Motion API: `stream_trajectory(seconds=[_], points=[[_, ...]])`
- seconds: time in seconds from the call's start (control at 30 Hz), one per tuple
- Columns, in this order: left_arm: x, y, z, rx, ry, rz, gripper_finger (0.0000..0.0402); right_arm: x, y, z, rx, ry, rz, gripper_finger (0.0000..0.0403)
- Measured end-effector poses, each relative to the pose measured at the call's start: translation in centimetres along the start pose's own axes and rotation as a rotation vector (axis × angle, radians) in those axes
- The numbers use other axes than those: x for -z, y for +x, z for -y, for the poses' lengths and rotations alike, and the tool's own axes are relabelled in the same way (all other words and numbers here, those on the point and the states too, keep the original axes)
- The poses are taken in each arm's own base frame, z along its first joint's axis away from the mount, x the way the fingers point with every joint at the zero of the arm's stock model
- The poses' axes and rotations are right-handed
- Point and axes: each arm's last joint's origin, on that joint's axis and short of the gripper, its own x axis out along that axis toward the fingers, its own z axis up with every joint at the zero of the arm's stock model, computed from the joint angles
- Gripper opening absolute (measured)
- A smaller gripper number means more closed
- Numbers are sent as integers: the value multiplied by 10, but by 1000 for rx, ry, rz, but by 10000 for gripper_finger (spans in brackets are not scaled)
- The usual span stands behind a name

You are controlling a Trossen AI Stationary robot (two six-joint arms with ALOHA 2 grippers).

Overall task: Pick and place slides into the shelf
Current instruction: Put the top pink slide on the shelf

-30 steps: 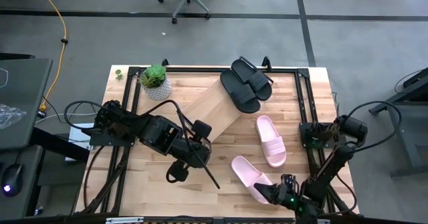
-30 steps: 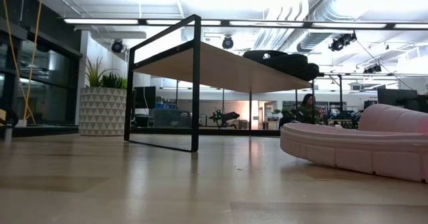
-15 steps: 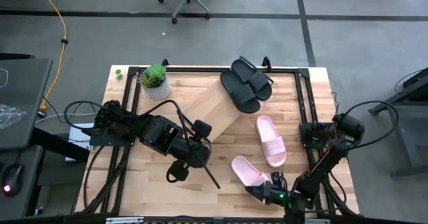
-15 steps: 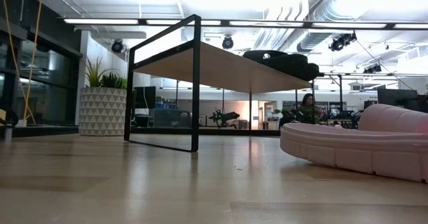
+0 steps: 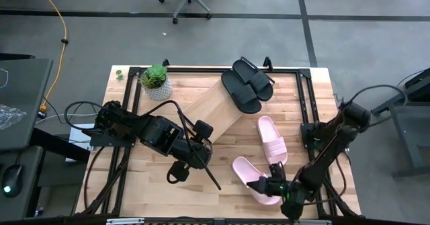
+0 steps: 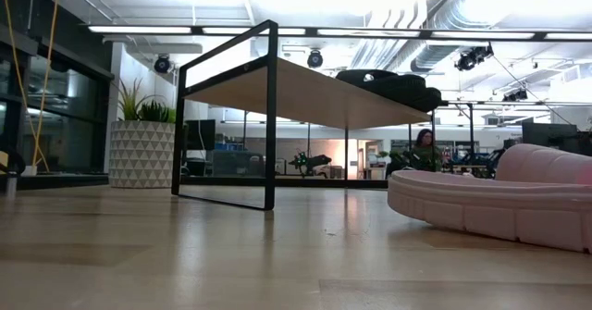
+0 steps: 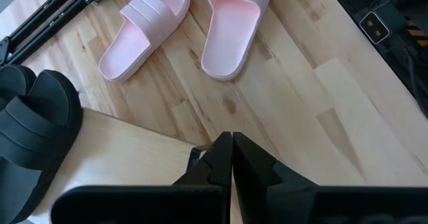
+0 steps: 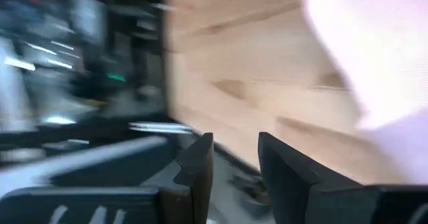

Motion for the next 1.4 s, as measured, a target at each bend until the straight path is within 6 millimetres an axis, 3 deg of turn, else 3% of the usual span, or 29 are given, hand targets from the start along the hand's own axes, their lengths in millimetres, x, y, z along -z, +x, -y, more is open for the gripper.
stream_trajectory(seconds=[0.17,0.5,0.73,1.13,1.4], points=[[0,0,0,-15,1,-3,3,-12,-14,-21,373,-166,-84,108],[-13,-1,-2,8,19,144,3,-27,-47,-62,591,-363,-19,108],[-25,0,-4,50,24,277,3,-31,-53,-64,672,-383,-31,108],[-21,46,-13,136,-64,262,3,-41,-63,-68,704,-419,-34,108],[-26,71,-9,199,-127,364,3,-58,-80,-76,697,-473,-15,108]])
